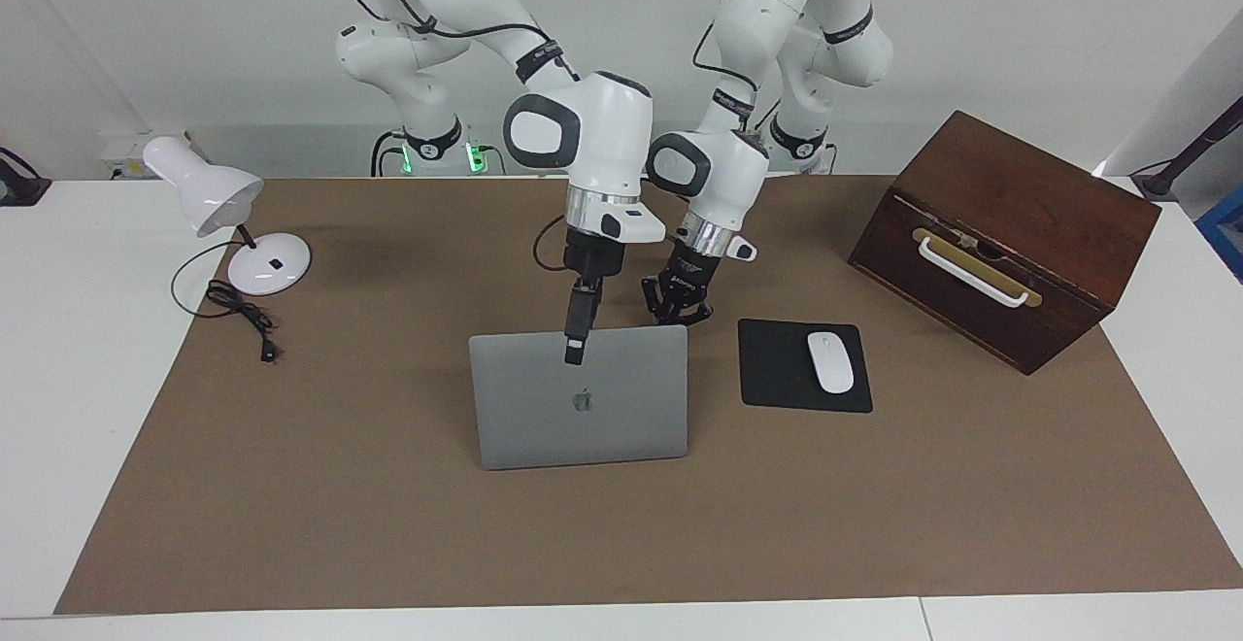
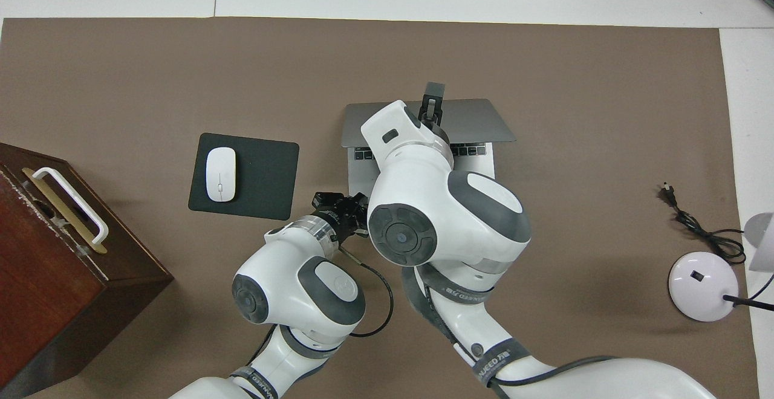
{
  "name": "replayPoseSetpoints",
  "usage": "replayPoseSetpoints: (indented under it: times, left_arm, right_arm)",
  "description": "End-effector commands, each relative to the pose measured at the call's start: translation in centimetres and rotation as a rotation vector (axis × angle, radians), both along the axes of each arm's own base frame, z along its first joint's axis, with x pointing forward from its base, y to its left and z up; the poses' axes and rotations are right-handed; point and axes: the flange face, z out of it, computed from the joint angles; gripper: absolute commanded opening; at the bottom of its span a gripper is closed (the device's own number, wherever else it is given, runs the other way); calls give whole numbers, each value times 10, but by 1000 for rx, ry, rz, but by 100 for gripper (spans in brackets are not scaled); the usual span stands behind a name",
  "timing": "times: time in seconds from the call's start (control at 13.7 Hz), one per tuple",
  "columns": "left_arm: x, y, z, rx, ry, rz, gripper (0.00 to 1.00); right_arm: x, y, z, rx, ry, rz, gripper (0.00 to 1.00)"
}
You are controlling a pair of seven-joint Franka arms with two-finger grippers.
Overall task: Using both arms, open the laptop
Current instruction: 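Raise the laptop lid upward with the right gripper, left gripper holding base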
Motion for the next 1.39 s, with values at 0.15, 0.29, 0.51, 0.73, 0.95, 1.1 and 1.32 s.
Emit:
replayPoseSetpoints:
  times: [0.15,0.29,0.51,0.73,0.95,1.1,1.32]
  left_arm:
    - [-1,4,-43,63,47,13,0]
    - [0,5,-44,64,49,15,0]
    - [0,5,-43,63,47,15,0]
    - [-1,4,-43,63,47,13,0]
    - [-1,4,-43,63,47,13,0]
    - [-1,4,-44,64,49,13,0]
    - [-1,4,-43,63,47,13,0]
  right_arm:
    - [14,4,12,-2,7,12,100]
    - [20,3,15,-8,16,19,100]
    - [26,1,19,-3,24,17,100]
    - [29,-1,17,-4,26,15,100]
    - [35,-7,18,-18,28,29,100]
    - [43,-7,25,4,34,32,100]
    - [45,-6,28,-2,34,47,100]
